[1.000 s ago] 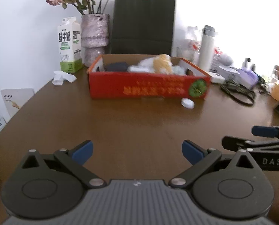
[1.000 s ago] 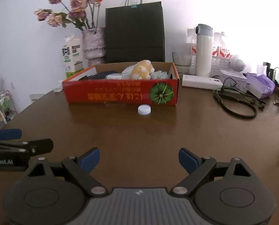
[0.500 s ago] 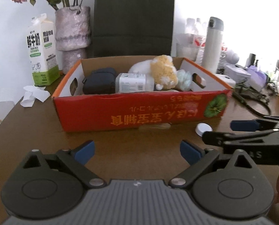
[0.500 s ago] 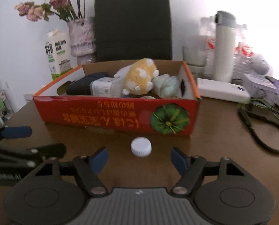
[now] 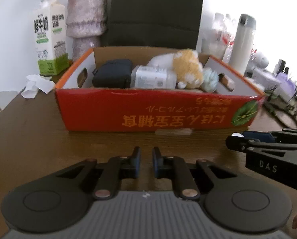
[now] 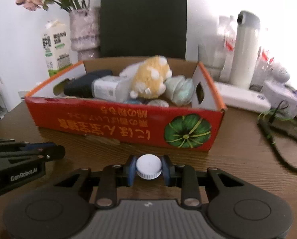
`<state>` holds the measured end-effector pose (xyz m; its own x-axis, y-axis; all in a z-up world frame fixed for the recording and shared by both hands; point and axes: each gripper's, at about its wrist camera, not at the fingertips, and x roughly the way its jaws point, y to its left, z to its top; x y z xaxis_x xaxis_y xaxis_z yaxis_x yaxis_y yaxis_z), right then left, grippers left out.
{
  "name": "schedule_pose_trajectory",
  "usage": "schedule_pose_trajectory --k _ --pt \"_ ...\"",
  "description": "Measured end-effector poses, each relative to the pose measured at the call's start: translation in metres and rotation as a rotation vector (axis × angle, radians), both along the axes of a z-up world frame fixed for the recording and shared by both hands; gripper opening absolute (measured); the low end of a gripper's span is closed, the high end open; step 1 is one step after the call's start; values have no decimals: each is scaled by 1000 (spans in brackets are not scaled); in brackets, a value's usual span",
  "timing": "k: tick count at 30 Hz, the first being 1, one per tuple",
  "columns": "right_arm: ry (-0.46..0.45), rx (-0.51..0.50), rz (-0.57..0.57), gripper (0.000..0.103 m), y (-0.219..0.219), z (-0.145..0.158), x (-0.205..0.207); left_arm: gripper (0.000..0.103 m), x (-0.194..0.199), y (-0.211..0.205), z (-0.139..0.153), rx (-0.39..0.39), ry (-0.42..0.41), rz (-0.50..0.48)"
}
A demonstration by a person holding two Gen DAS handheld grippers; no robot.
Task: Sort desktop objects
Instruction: 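Grasp the white bottle cap with the right tool, then carry the bottle cap with the right tool over the cardboard box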
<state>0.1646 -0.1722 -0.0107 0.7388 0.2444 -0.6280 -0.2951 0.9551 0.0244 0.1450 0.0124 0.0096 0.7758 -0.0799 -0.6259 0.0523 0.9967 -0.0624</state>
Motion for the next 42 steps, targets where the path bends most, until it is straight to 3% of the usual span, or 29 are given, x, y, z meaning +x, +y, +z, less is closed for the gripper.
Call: schedule_pose_trajectory --k 13,22,28,35,42 --pt "-112 68 21 27 -31 42 -136 11 -132 -20 37 33 -115 -21" --pt "-241 84 38 27 -64 50 -254 11 -234 -21 37 30 -186 21" --pt "-262 101 12 27 -77 48 -304 11 -295 -31 35 8 -260 2" --pt "-239 113 15 27 -77 38 -328 11 -316 -32 35 -7 -280 -9" --pt "-205 111 51 27 -66 28 -321 12 -305 -36 28 -1 -258 -25"
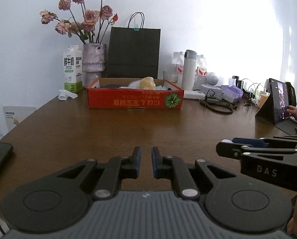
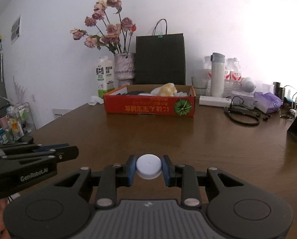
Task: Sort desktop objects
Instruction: 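Carry the bottle cap with the right tool over the cardboard box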
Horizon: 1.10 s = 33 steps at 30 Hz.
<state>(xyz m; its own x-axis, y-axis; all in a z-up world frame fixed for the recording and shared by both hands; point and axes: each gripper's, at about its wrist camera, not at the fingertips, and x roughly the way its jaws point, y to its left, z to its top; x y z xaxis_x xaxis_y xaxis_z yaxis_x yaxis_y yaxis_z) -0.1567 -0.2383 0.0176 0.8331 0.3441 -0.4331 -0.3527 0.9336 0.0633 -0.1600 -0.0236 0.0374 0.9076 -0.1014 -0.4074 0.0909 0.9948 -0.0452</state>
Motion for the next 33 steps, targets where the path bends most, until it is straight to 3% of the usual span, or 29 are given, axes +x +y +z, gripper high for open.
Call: schedule_pose_trajectory --k 7,13,17,22,24,27,29,31,33 --pt "14 1 -13 27 4 1 33 12 33 0 2 6 9 -1" --pt "0 -8 -15 27 7 12 80 12 87 -2 19 -16 -5 -4" --pt "-19 -24 8 27 13 34 129 12 131 -4 44 -9 -44 -39" --pt "-56 -34 45 27 24 76 205 11 211 3 80 -16 -16 -43" --pt "-39 -46 50 27 31 96 248 11 253 9 93 -33 40 -52" --pt "70 -90 47 27 43 114 320 11 326 19 100 -93 209 -93" --pt "173 -151 33 27 51 113 368 11 377 23 92 -102 357 -151" --pt "302 -186 2 27 56 103 416 11 411 28 79 -87 440 -102" --pt "458 -158 2 27 57 85 457 11 437 29 66 -79 512 -101"
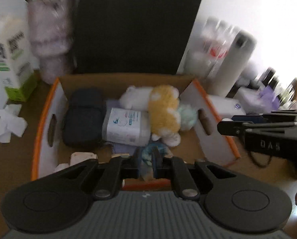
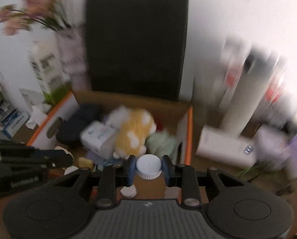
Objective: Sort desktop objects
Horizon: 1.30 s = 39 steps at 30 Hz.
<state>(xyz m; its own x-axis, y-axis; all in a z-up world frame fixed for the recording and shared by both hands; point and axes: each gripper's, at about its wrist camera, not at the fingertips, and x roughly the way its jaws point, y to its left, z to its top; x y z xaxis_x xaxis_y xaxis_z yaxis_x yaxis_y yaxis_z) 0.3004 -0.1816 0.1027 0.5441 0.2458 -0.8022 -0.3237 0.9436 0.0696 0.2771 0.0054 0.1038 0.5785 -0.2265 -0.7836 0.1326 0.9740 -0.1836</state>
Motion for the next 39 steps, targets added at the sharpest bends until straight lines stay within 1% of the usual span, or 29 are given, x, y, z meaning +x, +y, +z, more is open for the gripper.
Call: schedule_pose_trajectory --k 1,2,3,5,6,7,8,9,10,11,12,13,14,15,16,17,18,19,22,24,25,27,29,32,34,36,37,39 --pt "66 6 -9 27 0 -10 15 11 14 1 -9 -9 66 1" --pt "116 6 -21 27 1 -19 28 11 24 2 -15 -12 112 2" --pt "159 -3 -42 27 4 -31 38 11 31 3 -20 -9 137 17" --pt "209 -34 -48 27 9 -47 48 12 42 -2 -27 54 174 16" --pt "232 -48 -48 27 12 -55 51 12 46 -1 -30 60 194 25" --pt "243 -58 -48 27 15 -61 53 18 51 -1 -34 57 223 34" --pt "255 -65 -46 27 17 -65 55 29 53 1 -36 53 241 49" --pt "267 -68 -44 27 19 -70 56 37 55 2 -36 57 243 66" --pt "273 -72 -45 28 20 -72 54 53 54 3 -35 64 237 75" --pt "279 -77 -46 37 21 -73 54 67 53 5 -33 61 237 82" --pt "283 -68 -47 50 21 -73 52 70 53 7 -31 45 234 81" --pt "278 -45 -39 57 20 -69 49 73 49 9 -27 22 225 67" --pt "268 -29 -35 61 20 -65 46 80 44 11 -22 16 209 63" --pt "251 -24 -36 62 18 -58 42 85 41 12 -19 19 193 64" --pt "235 -21 -35 64 17 -51 38 92 36 13 -15 27 179 68" --pt "221 -16 -35 71 15 -44 34 96 31 16 -10 34 170 75" --pt "198 -9 -44 75 13 -35 29 98 28 18 -7 35 166 81" --pt "177 -4 -47 76 11 -27 24 103 23 22 -3 28 160 91" --pt "119 -2 -58 78 11 -4 6 103 9 29 9 13 162 135" --pt "91 -7 -64 78 10 8 -8 103 0 29 17 20 162 143" --pt "78 -4 -64 78 10 12 -15 103 -7 29 23 29 148 143" --pt "43 11 -65 82 5 21 -32 103 -24 26 33 45 105 144" --pt "-12 25 -62 84 0 26 -54 103 -46 24 42 56 55 162" --pt "-97 28 -60 85 -6 28 -89 103 -82 17 46 84 -27 184" --pt "-153 58 -59 87 -13 27 -116 103 -109 11 46 100 -74 176" --pt "-186 98 -59 92 -23 23 -143 103 -140 6 42 88 -116 169" --pt "-209 129 -70 92 -29 19 -160 103 -158 4 39 80 -145 170" --pt "-235 145 -58 92 -38 6 -192 103 -194 0 29 80 -192 167"
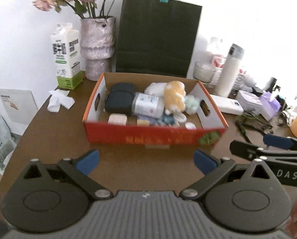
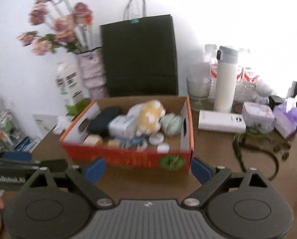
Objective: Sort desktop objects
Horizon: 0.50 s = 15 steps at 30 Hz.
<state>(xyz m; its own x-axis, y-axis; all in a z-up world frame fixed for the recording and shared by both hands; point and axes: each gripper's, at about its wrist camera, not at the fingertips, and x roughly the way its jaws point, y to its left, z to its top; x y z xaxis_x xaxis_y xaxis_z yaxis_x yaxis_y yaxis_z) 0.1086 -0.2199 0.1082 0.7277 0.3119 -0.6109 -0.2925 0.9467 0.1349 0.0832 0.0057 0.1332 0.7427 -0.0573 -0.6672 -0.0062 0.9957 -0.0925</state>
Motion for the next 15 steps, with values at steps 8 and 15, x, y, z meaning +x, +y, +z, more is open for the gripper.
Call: schedule_pose_trajectory --k 8,15 --pt "-53 29 -27 99 -32 -58 -123 103 -131 -21 -48 77 -165 0" --pt "-156 -32 -102 100 -39 -97 -205 103 -208 -30 -83 112 -260 -42"
